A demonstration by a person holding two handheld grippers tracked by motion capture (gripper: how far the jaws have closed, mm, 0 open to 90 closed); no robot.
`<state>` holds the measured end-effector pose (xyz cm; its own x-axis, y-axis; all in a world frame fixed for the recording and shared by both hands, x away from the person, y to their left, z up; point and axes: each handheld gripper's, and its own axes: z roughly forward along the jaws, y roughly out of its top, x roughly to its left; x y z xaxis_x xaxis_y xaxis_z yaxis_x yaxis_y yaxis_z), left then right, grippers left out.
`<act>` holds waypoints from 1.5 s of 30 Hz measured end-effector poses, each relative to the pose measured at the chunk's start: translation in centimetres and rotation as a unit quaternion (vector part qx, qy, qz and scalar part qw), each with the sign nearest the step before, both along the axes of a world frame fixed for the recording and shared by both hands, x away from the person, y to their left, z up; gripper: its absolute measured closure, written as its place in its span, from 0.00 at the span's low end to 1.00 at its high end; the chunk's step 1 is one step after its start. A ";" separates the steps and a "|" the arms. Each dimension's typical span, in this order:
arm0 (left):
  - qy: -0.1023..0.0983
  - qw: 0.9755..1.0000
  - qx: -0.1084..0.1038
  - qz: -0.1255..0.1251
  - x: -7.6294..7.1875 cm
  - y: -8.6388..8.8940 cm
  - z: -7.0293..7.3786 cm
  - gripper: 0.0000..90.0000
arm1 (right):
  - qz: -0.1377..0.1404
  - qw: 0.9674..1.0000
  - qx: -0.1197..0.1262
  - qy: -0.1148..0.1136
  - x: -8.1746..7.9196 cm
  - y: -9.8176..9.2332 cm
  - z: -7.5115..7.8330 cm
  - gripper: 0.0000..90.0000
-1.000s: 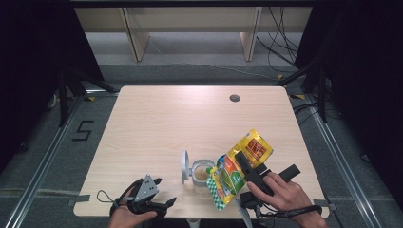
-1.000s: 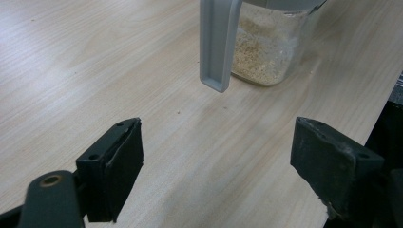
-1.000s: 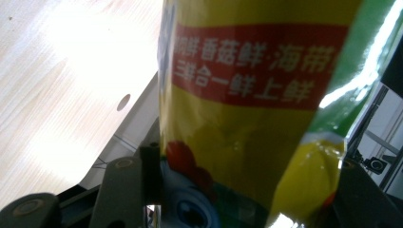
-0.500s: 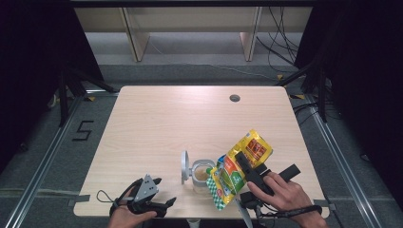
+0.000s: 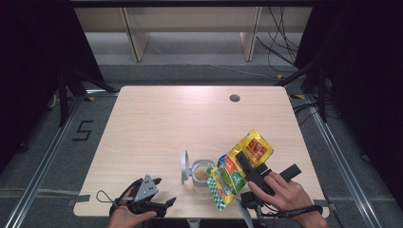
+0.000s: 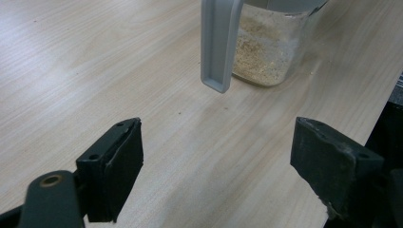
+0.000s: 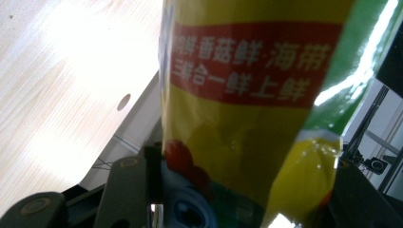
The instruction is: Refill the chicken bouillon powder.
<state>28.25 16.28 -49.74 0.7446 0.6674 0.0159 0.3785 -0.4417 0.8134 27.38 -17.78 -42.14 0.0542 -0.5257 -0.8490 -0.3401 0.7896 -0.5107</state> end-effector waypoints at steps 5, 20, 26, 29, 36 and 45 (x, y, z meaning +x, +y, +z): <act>0.002 1.000 0.006 -0.003 0.0 0.1 0.1 0.20 | 0.005 1.000 0.007 -0.009 0.0 -0.1 0.0 0.57; 0.000 1.000 0.006 -0.001 0.0 0.1 0.0 0.20 | 0.004 1.000 0.007 -0.009 0.0 -0.2 0.1 0.57; 0.002 1.000 0.005 -0.002 0.0 0.1 0.1 0.20 | 0.004 1.000 0.006 -0.010 0.0 -0.2 0.1 0.57; 0.002 1.000 0.006 -0.003 0.0 0.1 0.1 0.20 | 0.004 1.000 0.004 -0.008 -0.1 -0.2 0.1 0.57; 0.003 1.000 0.004 -0.001 0.0 0.1 0.1 0.20 | 0.000 1.000 0.001 0.001 -0.1 0.0 0.1 0.57; 0.002 1.000 0.004 0.000 0.0 0.1 0.0 0.20 | 0.009 1.000 0.006 -0.009 -0.3 0.1 0.2 0.57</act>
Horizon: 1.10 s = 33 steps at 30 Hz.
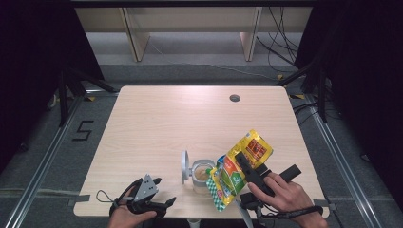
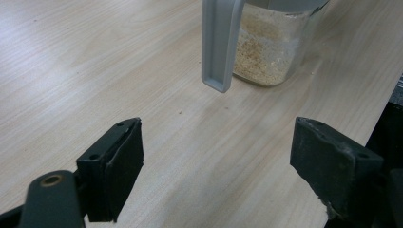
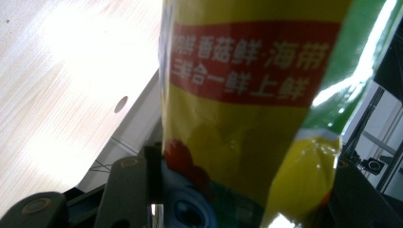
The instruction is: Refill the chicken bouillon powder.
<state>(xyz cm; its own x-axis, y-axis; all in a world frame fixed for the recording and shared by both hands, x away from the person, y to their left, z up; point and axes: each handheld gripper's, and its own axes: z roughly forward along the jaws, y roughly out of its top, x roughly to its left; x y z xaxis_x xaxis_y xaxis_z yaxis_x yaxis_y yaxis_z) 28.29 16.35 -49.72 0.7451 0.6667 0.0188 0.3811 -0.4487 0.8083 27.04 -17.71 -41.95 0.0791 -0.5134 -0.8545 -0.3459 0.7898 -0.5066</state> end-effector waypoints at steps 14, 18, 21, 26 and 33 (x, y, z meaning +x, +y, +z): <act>0.002 1.000 0.002 -0.003 0.0 0.1 0.1 0.20 | 0.005 1.000 -0.002 0.001 -0.4 0.3 0.1 0.57; 0.002 1.000 0.003 -0.002 0.0 0.1 0.1 0.20 | 0.010 1.000 0.000 0.001 -0.5 0.4 0.1 0.58; 0.000 1.000 0.004 -0.003 0.0 0.1 0.1 0.20 | 0.012 1.000 0.003 0.001 -0.5 0.4 0.1 0.58; 0.001 1.000 0.005 -0.004 0.0 0.1 0.1 0.20 | 0.010 1.000 -0.001 -0.002 -0.5 0.3 0.2 0.58; 0.000 1.000 0.005 -0.003 0.0 0.0 0.0 0.20 | 0.005 1.000 -0.005 -0.002 -0.3 0.1 0.3 0.58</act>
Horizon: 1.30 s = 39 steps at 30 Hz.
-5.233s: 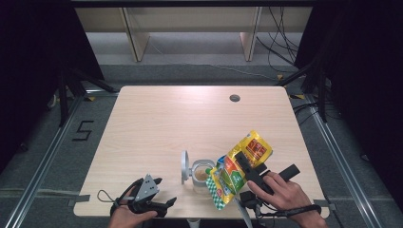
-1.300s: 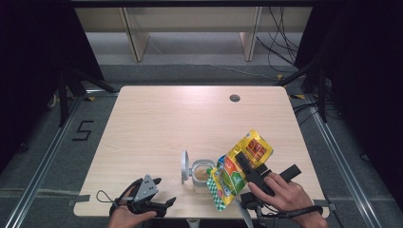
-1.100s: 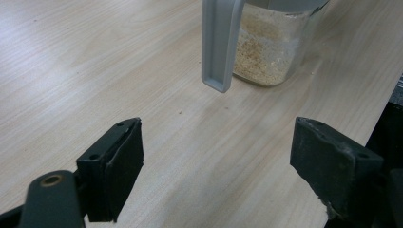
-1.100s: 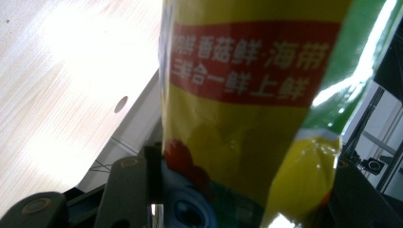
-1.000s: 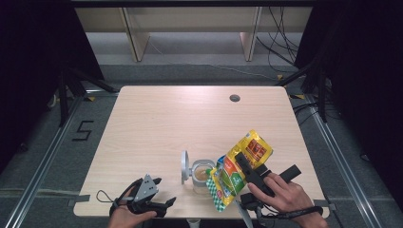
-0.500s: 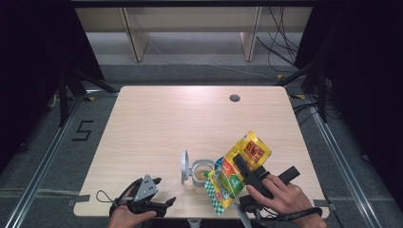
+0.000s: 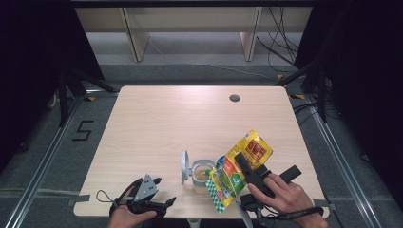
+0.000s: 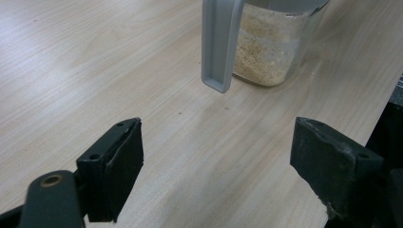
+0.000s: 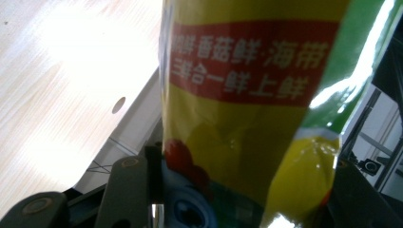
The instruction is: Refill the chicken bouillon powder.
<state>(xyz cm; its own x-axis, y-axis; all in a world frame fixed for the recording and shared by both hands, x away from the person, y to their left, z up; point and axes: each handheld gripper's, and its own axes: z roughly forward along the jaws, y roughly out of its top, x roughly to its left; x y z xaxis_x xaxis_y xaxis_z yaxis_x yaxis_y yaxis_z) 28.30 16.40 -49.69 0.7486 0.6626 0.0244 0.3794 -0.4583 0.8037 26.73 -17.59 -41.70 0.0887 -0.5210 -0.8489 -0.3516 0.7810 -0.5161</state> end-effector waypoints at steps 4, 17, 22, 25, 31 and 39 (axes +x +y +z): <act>0.004 1.000 -0.001 -0.001 0.0 -0.1 0.0 0.20 | -0.008 1.000 0.000 0.012 0.1 -0.1 -0.1 0.58; 0.000 1.000 -0.004 -0.001 0.0 0.0 0.0 0.20 | -0.006 1.000 0.003 0.004 0.3 -0.3 -0.2 0.59; -0.002 1.000 -0.003 -0.002 0.1 0.0 0.0 0.20 | -0.005 1.000 0.003 0.004 0.3 -0.3 -0.2 0.59; -0.001 1.000 -0.002 -0.002 0.1 0.0 0.0 0.20 | -0.003 1.000 0.003 0.006 0.3 -0.4 -0.2 0.59; 0.000 1.000 0.000 -0.001 0.1 0.0 0.1 0.20 | -0.006 1.000 0.006 0.005 0.3 -0.5 -0.1 0.59; 0.001 1.000 -0.010 0.002 0.0 -0.1 0.0 0.20 | -0.004 1.000 0.006 0.003 0.2 -0.4 -0.1 0.59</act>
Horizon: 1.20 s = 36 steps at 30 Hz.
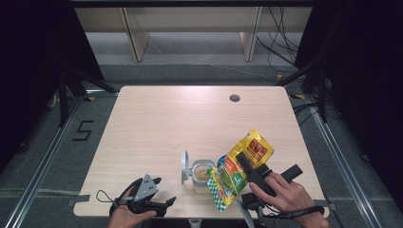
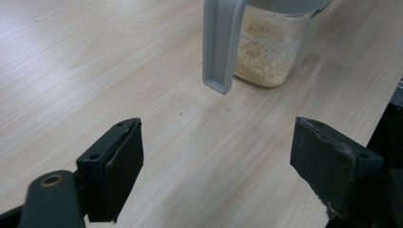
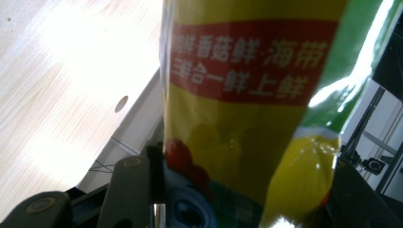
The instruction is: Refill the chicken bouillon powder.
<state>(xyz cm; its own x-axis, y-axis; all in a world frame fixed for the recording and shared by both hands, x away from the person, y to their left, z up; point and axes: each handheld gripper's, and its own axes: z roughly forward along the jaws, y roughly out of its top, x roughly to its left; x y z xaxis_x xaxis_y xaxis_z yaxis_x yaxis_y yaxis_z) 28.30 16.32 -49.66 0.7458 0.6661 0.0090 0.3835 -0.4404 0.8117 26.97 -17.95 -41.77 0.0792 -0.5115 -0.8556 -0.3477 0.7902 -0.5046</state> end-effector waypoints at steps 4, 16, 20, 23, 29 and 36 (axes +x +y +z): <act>0.000 1.000 0.010 -0.002 0.0 0.1 0.0 0.20 | -0.004 1.000 -0.006 0.012 0.1 0.0 0.1 0.59; -0.003 1.000 -0.005 0.004 -0.1 -0.1 0.0 0.20 | 0.002 1.000 0.000 0.004 0.0 0.0 0.1 0.59; -0.002 1.000 0.001 0.002 0.0 0.0 0.0 0.20 | 0.001 1.000 0.000 0.003 -0.1 -0.1 0.2 0.59; 0.001 1.000 -0.001 0.002 0.0 0.0 0.0 0.20 | 0.004 1.000 0.004 0.004 0.0 -0.1 0.3 0.59; -0.004 1.000 -0.001 0.004 0.0 0.0 0.1 0.20 | -0.001 1.000 0.001 0.002 0.0 -0.2 0.3 0.59; -0.006 1.000 0.004 0.000 0.0 0.1 0.0 0.20 | 0.001 1.000 0.001 0.004 -0.1 -0.3 0.3 0.59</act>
